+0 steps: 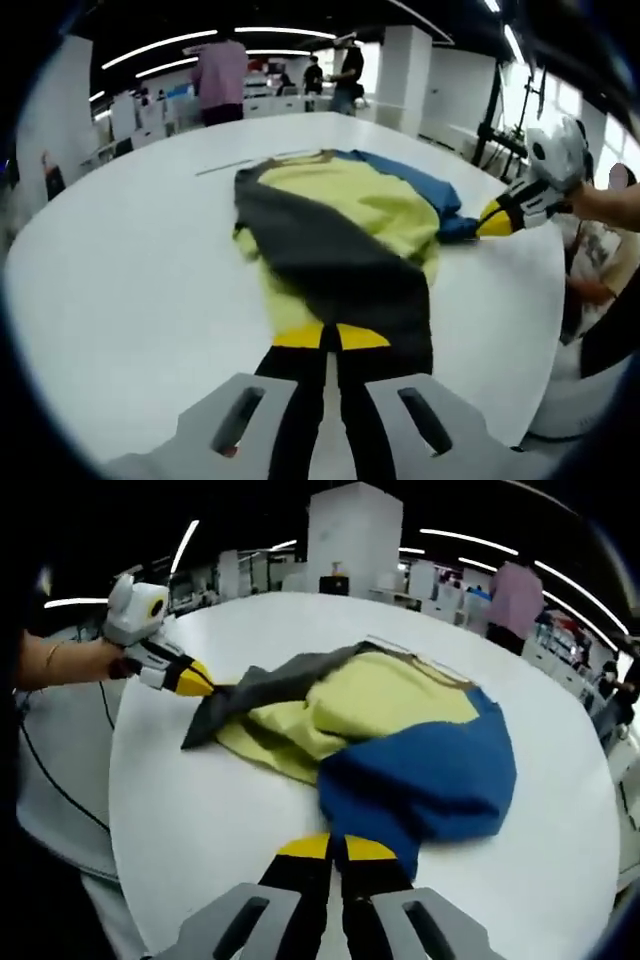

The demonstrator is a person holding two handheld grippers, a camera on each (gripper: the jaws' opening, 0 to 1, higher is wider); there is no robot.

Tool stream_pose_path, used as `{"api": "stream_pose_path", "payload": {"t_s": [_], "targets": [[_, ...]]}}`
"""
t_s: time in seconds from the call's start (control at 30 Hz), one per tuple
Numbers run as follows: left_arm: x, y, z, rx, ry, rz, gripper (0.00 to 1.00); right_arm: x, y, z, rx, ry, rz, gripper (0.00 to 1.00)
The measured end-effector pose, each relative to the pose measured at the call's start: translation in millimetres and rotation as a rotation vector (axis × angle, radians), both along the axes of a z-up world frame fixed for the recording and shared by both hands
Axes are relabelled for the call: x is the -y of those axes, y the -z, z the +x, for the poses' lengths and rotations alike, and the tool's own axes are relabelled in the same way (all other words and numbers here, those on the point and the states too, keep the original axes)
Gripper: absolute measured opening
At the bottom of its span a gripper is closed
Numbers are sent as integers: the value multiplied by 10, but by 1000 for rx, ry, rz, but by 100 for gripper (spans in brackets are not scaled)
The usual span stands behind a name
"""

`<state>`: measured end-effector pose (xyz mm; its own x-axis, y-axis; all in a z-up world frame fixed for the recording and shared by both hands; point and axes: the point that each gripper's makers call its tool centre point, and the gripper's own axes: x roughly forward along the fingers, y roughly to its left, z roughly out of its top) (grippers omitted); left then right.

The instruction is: Fold the garment on the visible template until the final outline fits inside the template.

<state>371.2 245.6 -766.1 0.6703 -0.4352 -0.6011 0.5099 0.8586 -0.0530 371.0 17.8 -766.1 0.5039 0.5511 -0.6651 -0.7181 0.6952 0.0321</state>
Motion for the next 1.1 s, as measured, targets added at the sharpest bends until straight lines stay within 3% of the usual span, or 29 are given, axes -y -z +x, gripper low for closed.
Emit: {"api": "stream_pose_path", "payload": {"t_s": [0.33,0.57,0.7,0.93,1.1], "targets": [[-274,-406,23,70,-83,-11,0,227,-560,264,45,117,117,0],[-621,-675,113,124,-156,14,0,471,-874,455,50,212,211,0],[-810,-744,153,137,-182,47,0,630,-990,536,47,265,255,0],[-1240,-789,272,138,-261,92,0,1009,-1114,721,78,355,241,0],[-1596,-796,415,148,-327,128,0,1330,-1085,852,77,452,219,0]]}}
